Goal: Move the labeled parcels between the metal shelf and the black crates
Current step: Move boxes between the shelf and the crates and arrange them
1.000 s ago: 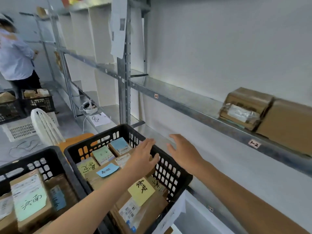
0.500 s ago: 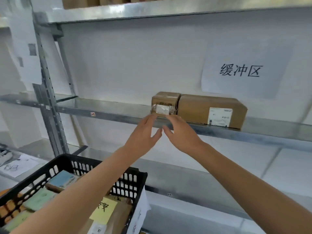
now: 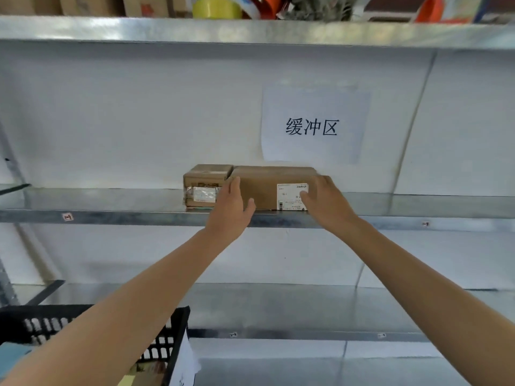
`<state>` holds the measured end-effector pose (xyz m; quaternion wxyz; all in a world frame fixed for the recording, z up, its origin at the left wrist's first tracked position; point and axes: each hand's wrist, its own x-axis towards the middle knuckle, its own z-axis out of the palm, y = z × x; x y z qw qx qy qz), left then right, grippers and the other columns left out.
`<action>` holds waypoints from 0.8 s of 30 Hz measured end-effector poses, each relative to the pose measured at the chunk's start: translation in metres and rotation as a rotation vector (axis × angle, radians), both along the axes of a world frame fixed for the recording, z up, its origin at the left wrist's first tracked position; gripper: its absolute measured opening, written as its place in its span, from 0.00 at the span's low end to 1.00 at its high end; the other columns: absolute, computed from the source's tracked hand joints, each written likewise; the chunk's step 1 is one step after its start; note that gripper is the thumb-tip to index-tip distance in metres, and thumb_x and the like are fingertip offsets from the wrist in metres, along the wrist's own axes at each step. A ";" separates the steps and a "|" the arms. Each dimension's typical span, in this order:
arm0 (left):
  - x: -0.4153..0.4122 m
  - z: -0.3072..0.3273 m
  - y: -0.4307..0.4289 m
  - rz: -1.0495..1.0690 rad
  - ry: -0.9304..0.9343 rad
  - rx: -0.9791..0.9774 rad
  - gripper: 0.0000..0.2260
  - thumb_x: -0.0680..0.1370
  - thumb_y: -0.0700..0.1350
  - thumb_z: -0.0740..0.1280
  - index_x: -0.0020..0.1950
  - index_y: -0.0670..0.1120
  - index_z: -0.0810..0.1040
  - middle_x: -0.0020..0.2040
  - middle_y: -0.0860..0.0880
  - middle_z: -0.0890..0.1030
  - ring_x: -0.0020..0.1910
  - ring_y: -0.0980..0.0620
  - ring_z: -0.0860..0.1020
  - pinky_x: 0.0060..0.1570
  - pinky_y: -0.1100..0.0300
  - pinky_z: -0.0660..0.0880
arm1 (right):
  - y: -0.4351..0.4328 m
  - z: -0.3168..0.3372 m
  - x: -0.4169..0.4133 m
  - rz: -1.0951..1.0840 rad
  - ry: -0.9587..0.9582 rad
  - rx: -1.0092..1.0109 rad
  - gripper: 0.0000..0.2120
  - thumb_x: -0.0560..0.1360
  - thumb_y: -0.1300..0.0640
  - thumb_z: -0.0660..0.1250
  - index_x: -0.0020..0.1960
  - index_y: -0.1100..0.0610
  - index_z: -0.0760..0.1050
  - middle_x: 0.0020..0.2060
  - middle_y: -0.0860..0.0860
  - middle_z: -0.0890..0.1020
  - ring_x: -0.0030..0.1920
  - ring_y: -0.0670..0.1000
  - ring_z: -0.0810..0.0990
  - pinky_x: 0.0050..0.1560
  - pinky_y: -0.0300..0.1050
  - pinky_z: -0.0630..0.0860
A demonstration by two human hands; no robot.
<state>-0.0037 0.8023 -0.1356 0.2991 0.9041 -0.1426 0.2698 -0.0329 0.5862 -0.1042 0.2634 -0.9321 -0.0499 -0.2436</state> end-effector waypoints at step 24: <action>0.034 0.008 -0.006 -0.013 0.418 -0.885 0.13 0.81 0.61 0.58 0.54 0.51 0.68 0.54 0.50 0.74 0.58 0.48 0.75 0.61 0.53 0.72 | -0.038 -0.014 0.071 -0.182 0.099 0.972 0.22 0.80 0.40 0.61 0.59 0.58 0.64 0.43 0.49 0.73 0.42 0.49 0.71 0.42 0.48 0.67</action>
